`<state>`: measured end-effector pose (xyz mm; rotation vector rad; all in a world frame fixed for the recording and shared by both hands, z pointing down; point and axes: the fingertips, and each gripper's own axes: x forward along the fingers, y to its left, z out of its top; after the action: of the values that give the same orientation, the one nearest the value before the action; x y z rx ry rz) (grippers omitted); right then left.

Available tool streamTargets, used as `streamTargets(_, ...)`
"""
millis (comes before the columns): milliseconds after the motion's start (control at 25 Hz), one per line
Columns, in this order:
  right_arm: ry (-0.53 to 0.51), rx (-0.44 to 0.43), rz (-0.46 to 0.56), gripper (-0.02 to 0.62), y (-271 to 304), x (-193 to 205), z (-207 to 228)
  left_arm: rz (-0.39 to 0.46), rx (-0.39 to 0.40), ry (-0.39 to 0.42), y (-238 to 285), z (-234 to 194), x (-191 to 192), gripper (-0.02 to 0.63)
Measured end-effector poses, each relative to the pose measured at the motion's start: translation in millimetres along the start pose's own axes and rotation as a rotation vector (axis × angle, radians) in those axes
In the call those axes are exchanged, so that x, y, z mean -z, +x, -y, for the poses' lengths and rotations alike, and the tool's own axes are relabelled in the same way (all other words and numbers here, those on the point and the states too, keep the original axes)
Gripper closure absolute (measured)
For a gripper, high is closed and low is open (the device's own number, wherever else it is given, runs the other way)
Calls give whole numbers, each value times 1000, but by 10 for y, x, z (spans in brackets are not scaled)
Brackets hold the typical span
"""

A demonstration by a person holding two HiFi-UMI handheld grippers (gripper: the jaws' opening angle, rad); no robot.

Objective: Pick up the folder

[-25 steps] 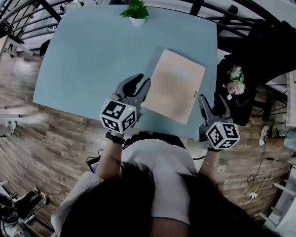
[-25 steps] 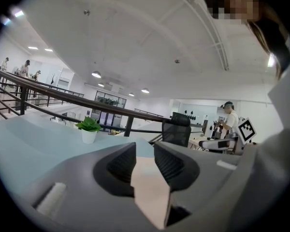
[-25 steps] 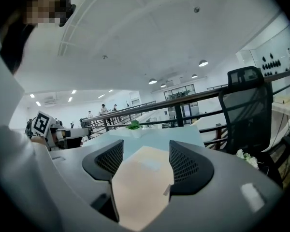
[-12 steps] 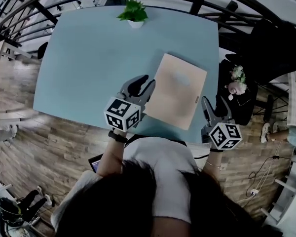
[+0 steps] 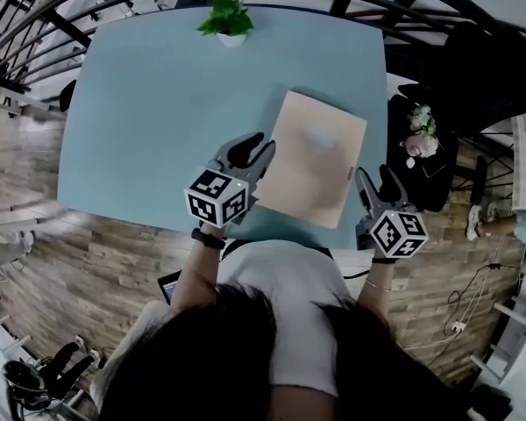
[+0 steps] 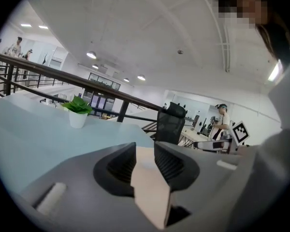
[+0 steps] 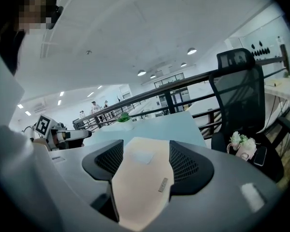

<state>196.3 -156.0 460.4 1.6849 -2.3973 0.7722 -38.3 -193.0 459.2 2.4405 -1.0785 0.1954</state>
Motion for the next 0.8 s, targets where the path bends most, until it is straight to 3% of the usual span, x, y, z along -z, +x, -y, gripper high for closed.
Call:
streamTargets(280,64,4,-61,318,61,322,97,-88,17,-75,118,-166,358,456)
streamTargets(800,200,3,-151,318,132,885,216,-204,53,-293,236,-430,1049,448)
